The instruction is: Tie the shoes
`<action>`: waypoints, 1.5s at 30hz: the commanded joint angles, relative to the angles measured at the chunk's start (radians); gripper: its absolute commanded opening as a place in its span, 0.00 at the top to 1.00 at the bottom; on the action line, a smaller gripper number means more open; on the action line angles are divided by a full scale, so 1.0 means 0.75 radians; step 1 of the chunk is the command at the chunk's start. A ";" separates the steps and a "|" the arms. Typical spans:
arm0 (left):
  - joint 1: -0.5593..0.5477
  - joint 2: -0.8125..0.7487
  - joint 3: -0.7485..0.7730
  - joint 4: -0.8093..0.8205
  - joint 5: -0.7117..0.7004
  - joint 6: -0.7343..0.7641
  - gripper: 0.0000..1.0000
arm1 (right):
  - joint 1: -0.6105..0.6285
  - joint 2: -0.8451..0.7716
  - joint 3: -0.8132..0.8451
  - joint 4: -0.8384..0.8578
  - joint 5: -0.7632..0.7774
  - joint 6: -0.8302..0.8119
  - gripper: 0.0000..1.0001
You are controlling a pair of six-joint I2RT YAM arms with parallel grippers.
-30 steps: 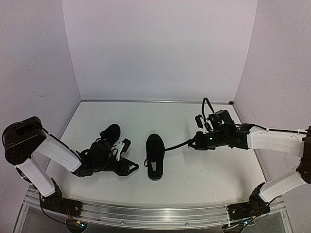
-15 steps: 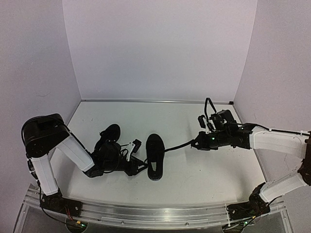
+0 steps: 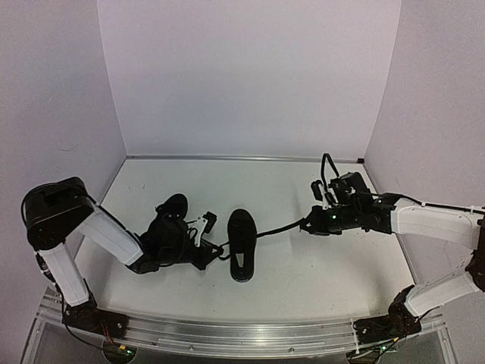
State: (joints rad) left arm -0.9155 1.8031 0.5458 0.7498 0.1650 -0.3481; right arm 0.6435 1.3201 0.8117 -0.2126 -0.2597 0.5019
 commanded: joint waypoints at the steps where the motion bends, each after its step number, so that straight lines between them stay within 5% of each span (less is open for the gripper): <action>1: 0.002 -0.307 -0.017 -0.291 -0.192 -0.003 1.00 | -0.017 -0.056 -0.032 -0.038 0.075 0.025 1.00; 7: 0.033 -0.611 0.063 -0.780 -0.371 -0.005 1.00 | -0.050 -0.111 -0.096 -0.082 0.156 0.063 1.00; 13: 0.097 -0.650 0.150 -1.057 -0.429 -0.026 1.00 | -0.098 -0.149 -0.134 -0.163 0.259 0.105 1.00; 23: 0.126 -0.539 0.195 -1.159 -0.440 -0.054 1.00 | -0.197 -0.130 -0.206 -0.315 0.501 0.216 1.00; 45: 0.175 -0.481 0.314 -1.411 -0.568 -0.009 1.00 | -0.269 0.171 -0.235 -0.242 0.524 0.260 1.00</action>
State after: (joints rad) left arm -0.7992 1.4710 0.7304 -0.2449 -0.1946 -0.3884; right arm 0.4588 1.4367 0.6128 -0.3879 0.1093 0.7050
